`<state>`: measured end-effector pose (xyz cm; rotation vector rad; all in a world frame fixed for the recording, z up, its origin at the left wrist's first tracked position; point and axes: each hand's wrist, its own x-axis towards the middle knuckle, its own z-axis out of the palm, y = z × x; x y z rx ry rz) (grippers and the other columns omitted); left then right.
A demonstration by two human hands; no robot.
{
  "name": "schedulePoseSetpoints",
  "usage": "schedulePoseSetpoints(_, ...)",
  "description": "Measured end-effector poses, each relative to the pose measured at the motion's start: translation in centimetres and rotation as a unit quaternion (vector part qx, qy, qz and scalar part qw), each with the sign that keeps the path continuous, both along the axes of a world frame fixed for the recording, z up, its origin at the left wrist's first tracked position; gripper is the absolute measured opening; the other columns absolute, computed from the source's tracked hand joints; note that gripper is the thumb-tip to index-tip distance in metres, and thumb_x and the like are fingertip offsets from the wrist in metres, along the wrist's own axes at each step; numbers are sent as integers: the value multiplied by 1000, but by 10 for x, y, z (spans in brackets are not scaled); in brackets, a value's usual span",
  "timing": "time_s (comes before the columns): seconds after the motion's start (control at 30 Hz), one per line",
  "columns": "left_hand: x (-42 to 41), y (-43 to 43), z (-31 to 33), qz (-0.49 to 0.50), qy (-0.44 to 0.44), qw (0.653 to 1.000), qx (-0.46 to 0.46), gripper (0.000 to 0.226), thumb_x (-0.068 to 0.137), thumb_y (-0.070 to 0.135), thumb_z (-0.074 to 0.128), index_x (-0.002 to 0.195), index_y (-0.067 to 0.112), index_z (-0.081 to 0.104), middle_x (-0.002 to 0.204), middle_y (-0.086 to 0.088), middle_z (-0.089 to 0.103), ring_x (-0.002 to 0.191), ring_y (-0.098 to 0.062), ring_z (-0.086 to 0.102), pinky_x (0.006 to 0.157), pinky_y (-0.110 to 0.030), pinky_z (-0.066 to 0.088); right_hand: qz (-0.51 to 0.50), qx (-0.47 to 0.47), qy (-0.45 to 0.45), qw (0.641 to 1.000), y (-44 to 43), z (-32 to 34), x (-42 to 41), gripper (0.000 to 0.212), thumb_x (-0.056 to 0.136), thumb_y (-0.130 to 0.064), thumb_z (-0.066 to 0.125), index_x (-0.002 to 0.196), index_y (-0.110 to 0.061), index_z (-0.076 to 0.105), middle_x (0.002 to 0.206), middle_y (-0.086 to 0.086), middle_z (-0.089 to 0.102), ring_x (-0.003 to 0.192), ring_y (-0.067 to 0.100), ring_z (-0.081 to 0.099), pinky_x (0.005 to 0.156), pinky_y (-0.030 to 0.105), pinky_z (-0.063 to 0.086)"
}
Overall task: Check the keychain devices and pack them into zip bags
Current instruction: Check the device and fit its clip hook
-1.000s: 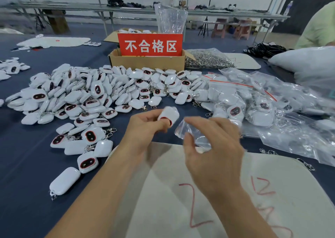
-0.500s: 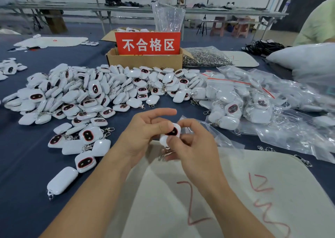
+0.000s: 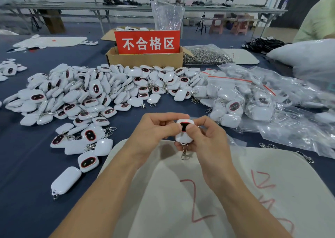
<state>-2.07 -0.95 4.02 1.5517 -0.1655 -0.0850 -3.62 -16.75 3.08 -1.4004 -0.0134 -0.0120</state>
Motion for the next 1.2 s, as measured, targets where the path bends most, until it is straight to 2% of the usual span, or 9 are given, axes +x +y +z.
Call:
schedulePoseSetpoints(0.13, -3, -12, 0, 68, -13, 998, -1, 19, 89, 6, 70, 91, 18, 85, 61, 3, 66, 52, -6, 57, 55, -14, 50, -3, 15, -13, 1000, 0, 0, 4, 13, 101, -7, 61, 88, -8, 65, 80, 15, 76, 67, 34, 73, 69, 44, 63)
schedulePoseSetpoints(0.27, -3, -21, -3, 147, -36, 988, 25, 17, 68, 25, 72, 80, 27, 85, 63, -2, 71, 57, -13, 61, 54, -30, 55, 19, 23, -5, 1000, 2, 1, 5, 16, 102, -7, 59, 89, -10, 66, 78, 11, 75, 70, 32, 76, 68, 45, 65)
schedulePoseSetpoints(0.37, -2, -23, -5, 181, -68, 979, 59, 22, 64, 35, 71, 81, 34, 85, 66, -10, 72, 60, -18, 59, 56, -46, 58, 20, 24, 2, 1000, 3, 1, 6, 16, 102, -5, 57, 89, -10, 66, 75, 12, 72, 69, 26, 75, 64, 32, 62)
schedulePoseSetpoints(0.47, 0, -23, -6, 166, -62, 983, 44, 19, 68, 34, 72, 81, 30, 85, 66, -12, 71, 57, -18, 58, 50, -36, 54, 27, 34, -8, 999, 1, 3, 4, 4, 91, -4, 64, 92, -8, 65, 78, 10, 76, 69, 24, 76, 67, 37, 65)
schedulePoseSetpoints(0.53, 2, -21, -5, 128, -42, 991, 27, 12, 75, 25, 75, 81, 21, 84, 64, -11, 68, 54, -21, 59, 53, -30, 52, 30, 8, -16, 999, -1, 4, 2, 16, 83, -5, 72, 97, -8, 65, 80, 13, 77, 70, 29, 76, 70, 38, 64)
schedulePoseSetpoints(0.8, 1, -19, -5, 86, -50, 995, 5, 17, 75, 28, 80, 88, 17, 84, 73, -29, 67, 58, -28, 60, 59, -36, 53, 11, -22, -17, 1000, -6, 6, 1, 21, 82, 1, 77, 92, -13, 65, 70, 17, 75, 56, 26, 70, 53, 28, 54)
schedulePoseSetpoints(0.97, 0, -16, -3, 69, -58, 996, -19, 18, 76, 20, 77, 93, 20, 84, 74, -5, 75, 66, -14, 67, 62, -23, 53, 15, -41, -50, 998, -4, 9, -2, 17, 89, -6, 74, 98, -18, 66, 76, 13, 77, 65, 28, 71, 66, 53, 59)
schedulePoseSetpoints(1.1, 6, -10, 0, 163, 29, 978, -126, 15, 90, 18, 71, 80, 19, 82, 76, 4, 69, 72, -11, 56, 69, -24, 45, -45, -98, -116, 987, -2, 7, -3, 29, 87, -6, 71, 106, -27, 67, 96, -11, 78, 90, 8, 75, 80, 21, 57)
schedulePoseSetpoints(1.2, 11, -1, 4, 215, 105, 943, -233, 17, 101, 23, 62, 102, 11, 74, 90, -5, 76, 72, -14, 69, 59, -22, 54, -82, -238, -161, 954, -1, 3, -4, 46, 90, -21, 70, 129, -42, 58, 121, -28, 66, 115, -6, 60, 93, 5, 41)
